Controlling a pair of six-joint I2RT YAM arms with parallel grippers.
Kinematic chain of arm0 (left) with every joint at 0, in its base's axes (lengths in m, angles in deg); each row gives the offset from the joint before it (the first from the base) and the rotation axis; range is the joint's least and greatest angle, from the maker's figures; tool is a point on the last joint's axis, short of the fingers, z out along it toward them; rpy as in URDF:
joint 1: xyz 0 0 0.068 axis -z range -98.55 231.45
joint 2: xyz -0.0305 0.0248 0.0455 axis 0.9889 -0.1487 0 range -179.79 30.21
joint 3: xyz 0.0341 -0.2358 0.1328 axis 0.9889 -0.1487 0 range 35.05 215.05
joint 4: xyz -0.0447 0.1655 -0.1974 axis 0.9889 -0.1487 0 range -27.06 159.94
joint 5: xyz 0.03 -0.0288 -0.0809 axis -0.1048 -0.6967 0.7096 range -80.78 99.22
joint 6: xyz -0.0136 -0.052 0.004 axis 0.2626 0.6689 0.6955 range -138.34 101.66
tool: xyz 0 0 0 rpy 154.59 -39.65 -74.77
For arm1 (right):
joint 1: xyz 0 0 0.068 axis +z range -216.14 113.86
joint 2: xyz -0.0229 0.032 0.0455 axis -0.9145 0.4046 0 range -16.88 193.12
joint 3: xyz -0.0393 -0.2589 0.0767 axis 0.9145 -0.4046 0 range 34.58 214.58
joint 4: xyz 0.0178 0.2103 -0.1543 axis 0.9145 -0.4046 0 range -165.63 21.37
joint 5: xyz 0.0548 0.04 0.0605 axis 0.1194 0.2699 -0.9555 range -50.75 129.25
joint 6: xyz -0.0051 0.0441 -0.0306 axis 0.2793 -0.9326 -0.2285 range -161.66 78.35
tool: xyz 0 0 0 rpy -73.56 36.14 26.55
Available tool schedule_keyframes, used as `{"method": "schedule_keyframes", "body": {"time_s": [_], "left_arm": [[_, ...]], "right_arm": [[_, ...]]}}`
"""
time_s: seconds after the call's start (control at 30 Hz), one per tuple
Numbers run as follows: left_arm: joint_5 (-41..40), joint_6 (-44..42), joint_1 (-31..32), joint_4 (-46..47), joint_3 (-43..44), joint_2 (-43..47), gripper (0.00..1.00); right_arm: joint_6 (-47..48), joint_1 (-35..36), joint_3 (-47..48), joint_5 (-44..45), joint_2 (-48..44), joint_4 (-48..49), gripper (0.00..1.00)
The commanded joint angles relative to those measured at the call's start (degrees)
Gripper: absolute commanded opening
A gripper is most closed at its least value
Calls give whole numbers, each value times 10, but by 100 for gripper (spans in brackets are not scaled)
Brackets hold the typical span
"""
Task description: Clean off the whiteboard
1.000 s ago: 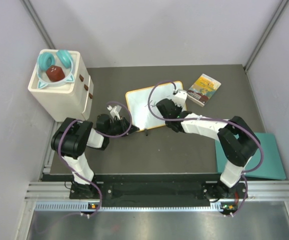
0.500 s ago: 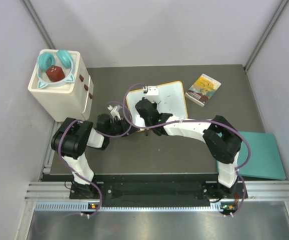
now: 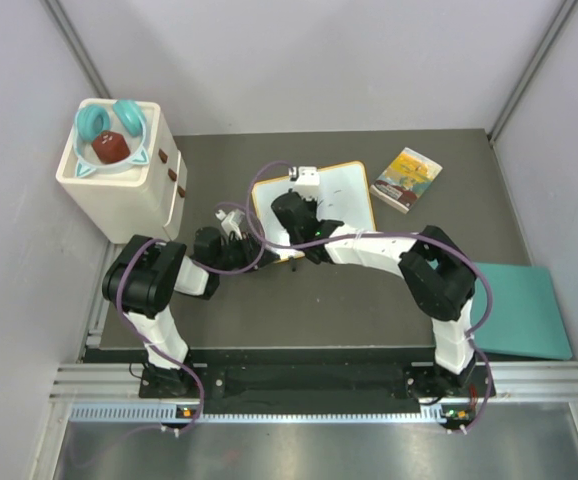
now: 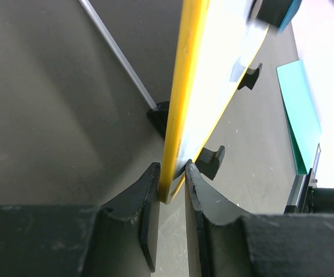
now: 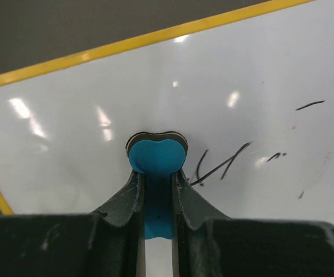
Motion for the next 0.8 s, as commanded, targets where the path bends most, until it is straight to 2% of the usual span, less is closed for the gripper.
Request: {"method": "schedule_keyframes", "body": {"time_s": [0.0,0.27,0.4,0.6,0.77], "left_arm": [[-91,-46,3,-90,1,-9,0],[-91,-47,4,-91,1,-10,0],[-91,-47,4,-93,3,-12,0],[-94,-48,4,-94,4,-11,0],[-94,-48,5,-95,4,-12,0]], "right_arm": [[-12,-63,-29,41,-41,-9,0],[-64,-163,-93,22,-71,-32,0],[-81,-185,-123,3,-83,-31,0],[-76,-171,-130,-21,-84,-18,0],[-102,-121,-143,-7,-86,-23,0]]}}
